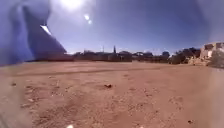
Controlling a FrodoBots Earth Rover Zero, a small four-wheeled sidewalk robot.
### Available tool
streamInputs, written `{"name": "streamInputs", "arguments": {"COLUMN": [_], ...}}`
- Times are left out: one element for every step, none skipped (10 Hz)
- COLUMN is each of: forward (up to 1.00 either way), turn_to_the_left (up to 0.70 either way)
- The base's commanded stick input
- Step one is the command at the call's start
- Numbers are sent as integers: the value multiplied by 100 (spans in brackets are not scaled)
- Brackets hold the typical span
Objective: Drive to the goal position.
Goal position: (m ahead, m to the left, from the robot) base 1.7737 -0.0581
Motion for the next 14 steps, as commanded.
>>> {"name": "streamInputs", "arguments": {"forward": [70,70,70,70,70,70,70,70,70,70,70,70,70,70], "turn_to_the_left": [0,0,0,0,0,0,0,0,0,0,0,0,0,0]}}
